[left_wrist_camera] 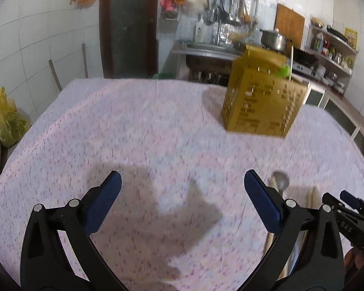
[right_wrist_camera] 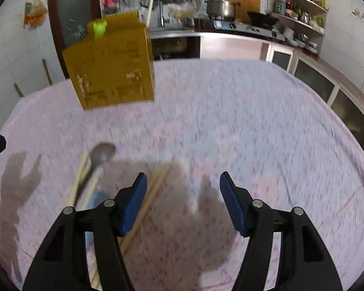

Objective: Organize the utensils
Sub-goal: 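Move both tools back down to the utensils on the cloth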

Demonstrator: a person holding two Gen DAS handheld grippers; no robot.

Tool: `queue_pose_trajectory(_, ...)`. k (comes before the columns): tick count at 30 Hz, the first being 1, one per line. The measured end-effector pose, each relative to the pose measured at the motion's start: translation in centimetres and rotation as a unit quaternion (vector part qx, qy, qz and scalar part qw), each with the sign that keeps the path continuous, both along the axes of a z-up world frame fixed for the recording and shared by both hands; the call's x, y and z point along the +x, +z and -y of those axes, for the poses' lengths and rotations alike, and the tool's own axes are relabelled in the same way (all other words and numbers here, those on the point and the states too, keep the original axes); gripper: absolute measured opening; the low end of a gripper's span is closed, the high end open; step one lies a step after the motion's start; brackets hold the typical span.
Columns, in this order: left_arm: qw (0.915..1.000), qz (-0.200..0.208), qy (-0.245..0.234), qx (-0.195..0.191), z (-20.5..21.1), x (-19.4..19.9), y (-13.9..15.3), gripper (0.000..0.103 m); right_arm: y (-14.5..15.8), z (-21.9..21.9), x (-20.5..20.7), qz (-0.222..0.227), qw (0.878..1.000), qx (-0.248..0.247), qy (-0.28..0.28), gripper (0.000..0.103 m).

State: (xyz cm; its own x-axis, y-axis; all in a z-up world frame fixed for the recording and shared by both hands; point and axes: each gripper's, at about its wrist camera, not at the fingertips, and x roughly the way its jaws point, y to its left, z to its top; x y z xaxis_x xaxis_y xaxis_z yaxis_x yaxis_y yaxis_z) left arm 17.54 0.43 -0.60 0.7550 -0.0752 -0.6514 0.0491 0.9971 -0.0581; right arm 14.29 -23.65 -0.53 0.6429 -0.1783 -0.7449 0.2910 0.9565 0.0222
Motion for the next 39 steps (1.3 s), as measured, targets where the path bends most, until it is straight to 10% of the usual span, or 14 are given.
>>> queue_pose_trajectory(26, 0.998, -0.043, -0.031, 0.036, 4.0, -0.1, -2.8, 0.098, -1.7, -2.1, 2.8, -0.03, 0.998, 0.038, -0.035, 0.028)
queue_pose_trajectory(29, 0.9976, -0.046, -0.034, 0.038, 4.5, -0.2, -3.0, 0.098, -1.7, -1.4, 2.4, -0.02, 0.998, 0.056, -0.019, 0.011)
queue_pose_trajectory(39, 0.9966, -0.057, -0.054, 0.026, 6.9, 0.2, -3.0, 0.098, -1.4, 3.6, 1.2, -0.018, 0.997, 0.078, 0.008, 0.006)
